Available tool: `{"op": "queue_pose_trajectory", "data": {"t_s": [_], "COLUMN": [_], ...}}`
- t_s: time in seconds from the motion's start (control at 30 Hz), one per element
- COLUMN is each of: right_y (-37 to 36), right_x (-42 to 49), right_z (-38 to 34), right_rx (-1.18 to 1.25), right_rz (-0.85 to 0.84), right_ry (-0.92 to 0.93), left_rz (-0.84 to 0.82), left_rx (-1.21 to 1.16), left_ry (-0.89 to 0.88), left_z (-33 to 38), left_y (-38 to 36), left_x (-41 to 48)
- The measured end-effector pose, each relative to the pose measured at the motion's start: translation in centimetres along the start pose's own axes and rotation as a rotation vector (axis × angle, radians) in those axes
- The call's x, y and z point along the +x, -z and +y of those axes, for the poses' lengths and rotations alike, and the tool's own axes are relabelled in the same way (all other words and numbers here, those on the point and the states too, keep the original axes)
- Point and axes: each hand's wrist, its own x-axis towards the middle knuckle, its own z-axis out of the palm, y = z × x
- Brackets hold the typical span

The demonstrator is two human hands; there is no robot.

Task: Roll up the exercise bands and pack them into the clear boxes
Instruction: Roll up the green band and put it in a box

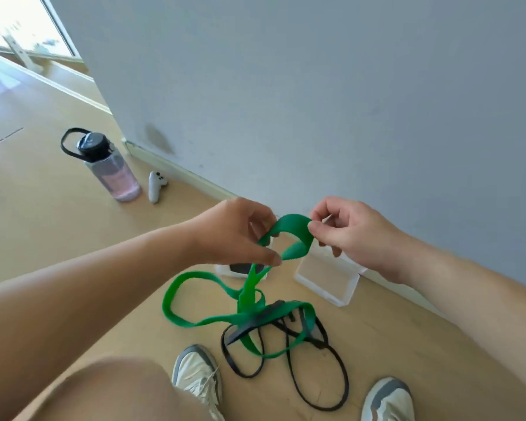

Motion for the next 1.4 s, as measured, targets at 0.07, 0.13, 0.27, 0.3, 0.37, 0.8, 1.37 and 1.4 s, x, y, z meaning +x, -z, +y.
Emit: {"op": "queue_pose_trajectory", "data": {"t_s": [0.07,0.13,0.27,0.3,0.37,0.8,1.37,1.4], "right_y": [1.1,2.2,3.8,4.0,3.8,4.0,9.0,8.9], "right_x": [-2.5,-4.6,-7.7,-8.2,-9.0,-9.3,-11.2,-11.3], "right_z": [-1.7,-3.3,-5.5,-5.5,-4.8,-2.1,3.2,3.4], "right_rx": [0.089,0.249,0.439,0.441,0.46,0.414,0.333,0.271], "right_rz": [0.059,0.144,0.319,0.354,0.381,0.445,0.414,0.405], "right_ry": [0.054,0.128,0.292,0.317,0.333,0.319,0.048,0.06], "left_rz": [0.094,0.2,0.369,0.382,0.384,0.377,0.44,0.442], "left_rx": [-0.039,-0.072,-0.141,-0.138,-0.146,-0.239,-0.274,-0.262], "left_ry": [-0.032,-0.074,-0.185,-0.198,-0.215,-0.325,-0.317,-0.338], "left_z": [3.9,7.5,12.5,13.0,13.2,11.2,11.5,11.6], "left_y": [1.1,1.8,1.7,1.0,-1.0,-6.4,-6.2,-6.4], "left_x": [-1.7,-3.1,-4.6,-4.7,-4.6,-3.4,-2.4,-2.6]}}
